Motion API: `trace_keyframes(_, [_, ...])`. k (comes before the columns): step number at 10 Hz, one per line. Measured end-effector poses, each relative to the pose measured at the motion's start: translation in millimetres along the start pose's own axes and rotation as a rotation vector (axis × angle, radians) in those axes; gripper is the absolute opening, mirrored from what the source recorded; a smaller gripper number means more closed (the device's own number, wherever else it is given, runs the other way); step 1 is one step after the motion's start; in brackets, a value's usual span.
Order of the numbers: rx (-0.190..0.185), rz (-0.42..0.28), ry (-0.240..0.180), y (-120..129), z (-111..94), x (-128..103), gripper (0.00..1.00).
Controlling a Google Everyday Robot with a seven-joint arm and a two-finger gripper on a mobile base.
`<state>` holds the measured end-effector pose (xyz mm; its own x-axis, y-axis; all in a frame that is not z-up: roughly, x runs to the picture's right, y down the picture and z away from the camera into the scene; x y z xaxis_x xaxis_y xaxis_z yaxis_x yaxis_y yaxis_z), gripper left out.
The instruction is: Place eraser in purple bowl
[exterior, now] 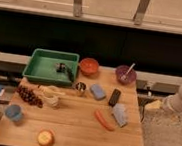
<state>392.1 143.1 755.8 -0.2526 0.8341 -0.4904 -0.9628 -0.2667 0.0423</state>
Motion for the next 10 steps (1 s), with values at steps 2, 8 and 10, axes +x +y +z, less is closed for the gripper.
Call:
trace_keyframes(2, [-0.014,-0.072,0.018,44.1,11.2,-5.3,0.80])
trace_keyframes(8, [-0.112,-0.301,0.094,124.5,36.6,-6.3,0.80])
trace_keyframes(10, [-0.174,-0.369,0.121,147.9,42.0,-7.7,0.80])
